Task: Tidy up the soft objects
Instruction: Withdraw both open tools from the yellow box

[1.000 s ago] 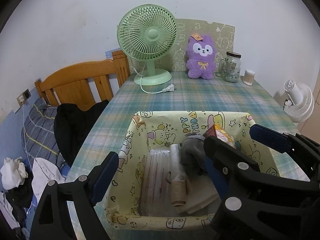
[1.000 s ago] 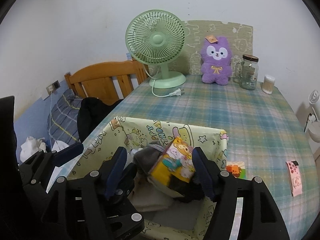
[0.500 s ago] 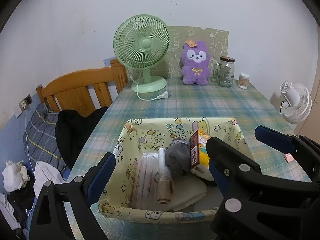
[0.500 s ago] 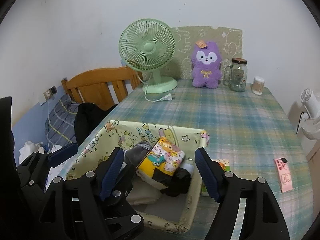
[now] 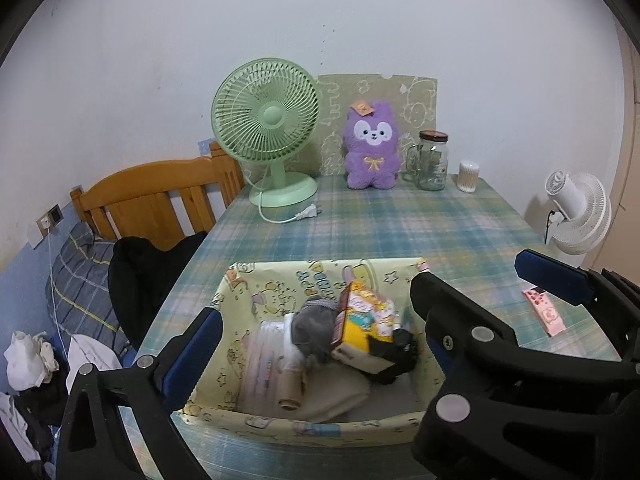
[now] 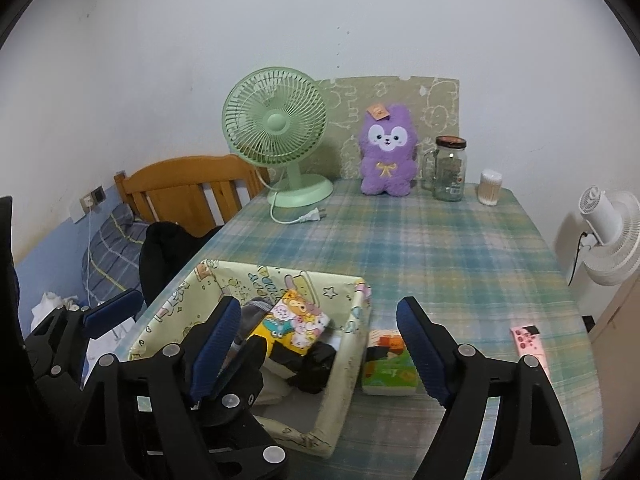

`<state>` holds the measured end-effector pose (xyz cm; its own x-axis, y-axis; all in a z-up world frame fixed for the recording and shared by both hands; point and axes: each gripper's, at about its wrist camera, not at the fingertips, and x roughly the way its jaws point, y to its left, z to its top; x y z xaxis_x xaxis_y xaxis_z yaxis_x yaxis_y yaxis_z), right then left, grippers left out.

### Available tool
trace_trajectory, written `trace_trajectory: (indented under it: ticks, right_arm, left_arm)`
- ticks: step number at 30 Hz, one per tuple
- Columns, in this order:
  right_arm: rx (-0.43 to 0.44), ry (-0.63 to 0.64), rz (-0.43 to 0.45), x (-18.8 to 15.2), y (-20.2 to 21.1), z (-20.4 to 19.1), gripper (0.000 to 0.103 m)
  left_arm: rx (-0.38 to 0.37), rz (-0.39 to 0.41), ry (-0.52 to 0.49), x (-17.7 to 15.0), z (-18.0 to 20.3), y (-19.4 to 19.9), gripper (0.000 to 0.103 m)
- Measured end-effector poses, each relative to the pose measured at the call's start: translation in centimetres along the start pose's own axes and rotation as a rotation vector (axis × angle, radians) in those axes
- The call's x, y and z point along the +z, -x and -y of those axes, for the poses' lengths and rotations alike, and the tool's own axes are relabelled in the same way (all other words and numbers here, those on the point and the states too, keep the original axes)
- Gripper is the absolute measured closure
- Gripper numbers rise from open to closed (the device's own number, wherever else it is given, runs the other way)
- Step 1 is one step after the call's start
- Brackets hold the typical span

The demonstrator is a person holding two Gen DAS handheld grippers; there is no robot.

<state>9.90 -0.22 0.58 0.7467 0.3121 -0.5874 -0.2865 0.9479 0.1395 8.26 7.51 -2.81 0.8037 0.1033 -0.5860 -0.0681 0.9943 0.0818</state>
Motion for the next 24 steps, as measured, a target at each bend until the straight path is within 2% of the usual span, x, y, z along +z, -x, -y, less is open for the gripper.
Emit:
trace_trajectory:
  ticks: [6, 24]
  right_arm:
    - [-0.012, -0.027, 0.034, 0.3, 1.6, 1.4, 0.009]
    - [-0.087, -0.033, 0.103, 1.2, 5.5, 4.8, 0.001]
  left_arm:
    - [-0.013, 0.029, -0.013, 0.6, 1.6, 1.3, 0.0]
    - [-0.07, 0.083, -0.003, 1.8, 5.7, 3.9, 0.0]
